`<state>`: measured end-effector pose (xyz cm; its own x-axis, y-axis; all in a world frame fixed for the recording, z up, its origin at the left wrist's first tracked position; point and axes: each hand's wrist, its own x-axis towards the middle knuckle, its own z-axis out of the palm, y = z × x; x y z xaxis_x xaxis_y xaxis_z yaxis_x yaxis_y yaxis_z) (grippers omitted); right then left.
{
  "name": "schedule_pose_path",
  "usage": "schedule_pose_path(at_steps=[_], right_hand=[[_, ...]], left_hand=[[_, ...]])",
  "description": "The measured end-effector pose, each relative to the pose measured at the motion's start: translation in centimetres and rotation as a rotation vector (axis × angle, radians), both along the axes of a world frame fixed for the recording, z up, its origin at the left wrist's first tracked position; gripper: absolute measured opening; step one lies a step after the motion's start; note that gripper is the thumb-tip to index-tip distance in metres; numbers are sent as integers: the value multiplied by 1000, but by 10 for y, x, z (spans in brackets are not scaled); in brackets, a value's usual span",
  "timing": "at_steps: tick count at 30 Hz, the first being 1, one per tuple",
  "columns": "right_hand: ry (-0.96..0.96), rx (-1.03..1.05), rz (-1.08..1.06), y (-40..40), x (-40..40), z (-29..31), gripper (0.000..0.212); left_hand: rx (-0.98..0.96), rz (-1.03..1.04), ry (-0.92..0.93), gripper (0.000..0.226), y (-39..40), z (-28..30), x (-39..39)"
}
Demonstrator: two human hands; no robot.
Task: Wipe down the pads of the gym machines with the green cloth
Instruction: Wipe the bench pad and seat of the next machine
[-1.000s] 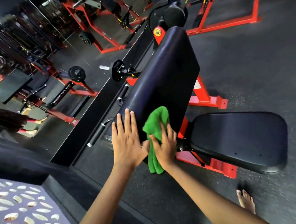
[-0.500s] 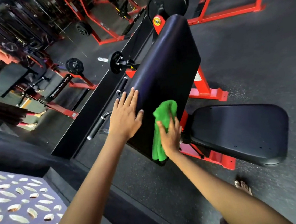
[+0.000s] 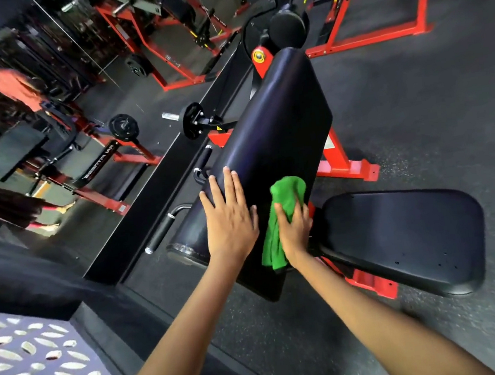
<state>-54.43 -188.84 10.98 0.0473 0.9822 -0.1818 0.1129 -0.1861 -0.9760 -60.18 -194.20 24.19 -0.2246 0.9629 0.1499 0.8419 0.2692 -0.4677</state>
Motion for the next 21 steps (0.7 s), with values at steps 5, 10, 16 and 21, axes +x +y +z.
schedule_pose_path(at_steps=[5,10,16,21], right_hand=[[68,-197,-55,68,5,36,62],[18,174,10,40,-4,43,59],[46,-262,-46,38,3,-5,63],[59,-42,-41,62,-3,61,59]], left_hand=[[18,58,75,82,3,-9,4],[11,77,46,83,7,-11,4],[10,51,44,85,5,-11,5],[2,77,22,93,7,-10,6]])
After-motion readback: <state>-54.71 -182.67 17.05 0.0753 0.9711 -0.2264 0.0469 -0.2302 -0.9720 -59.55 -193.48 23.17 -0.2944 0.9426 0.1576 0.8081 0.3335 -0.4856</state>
